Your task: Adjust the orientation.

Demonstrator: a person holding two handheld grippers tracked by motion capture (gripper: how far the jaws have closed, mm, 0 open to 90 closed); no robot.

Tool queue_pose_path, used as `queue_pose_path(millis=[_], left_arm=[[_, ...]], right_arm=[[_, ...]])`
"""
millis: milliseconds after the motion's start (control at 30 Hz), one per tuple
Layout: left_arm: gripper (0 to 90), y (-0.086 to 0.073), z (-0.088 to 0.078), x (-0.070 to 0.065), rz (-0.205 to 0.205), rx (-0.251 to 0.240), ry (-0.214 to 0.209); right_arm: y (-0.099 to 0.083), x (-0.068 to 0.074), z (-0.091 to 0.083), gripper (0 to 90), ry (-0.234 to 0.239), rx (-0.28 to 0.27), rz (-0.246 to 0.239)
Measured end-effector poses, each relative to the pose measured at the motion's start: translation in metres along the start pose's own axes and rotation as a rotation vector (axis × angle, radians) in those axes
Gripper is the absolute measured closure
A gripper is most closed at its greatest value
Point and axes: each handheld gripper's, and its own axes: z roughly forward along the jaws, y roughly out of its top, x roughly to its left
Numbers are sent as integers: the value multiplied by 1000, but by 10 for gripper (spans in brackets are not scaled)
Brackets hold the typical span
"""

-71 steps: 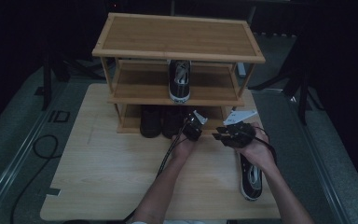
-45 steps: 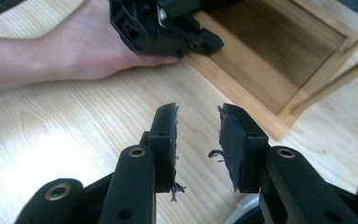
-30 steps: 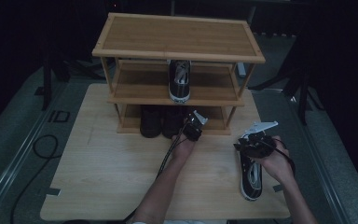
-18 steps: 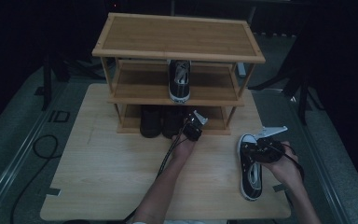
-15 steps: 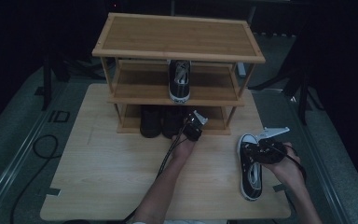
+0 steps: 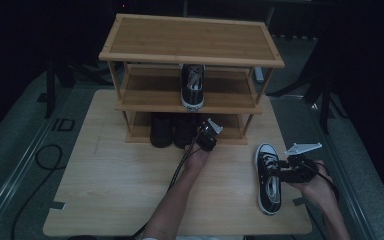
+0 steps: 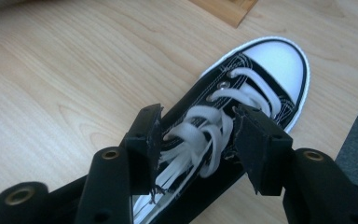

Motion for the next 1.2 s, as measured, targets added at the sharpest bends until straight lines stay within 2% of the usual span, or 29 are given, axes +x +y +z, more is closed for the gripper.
queue_pose_path(millis=[200, 400, 667, 1200], left_arm=[[900, 0, 0, 0, 0, 0, 0], [900, 0, 0, 0, 0, 0, 2], [900, 0, 0, 0, -1, 0, 2], [900, 0, 0, 0, -1, 0, 3]], right_arm=[[-7, 1, -3, 498, 18, -1, 3], [-14, 0, -3, 513, 20, 21, 8], [-16, -1, -3, 555, 23, 31, 12], [-18, -2, -5, 582, 26, 54, 4]])
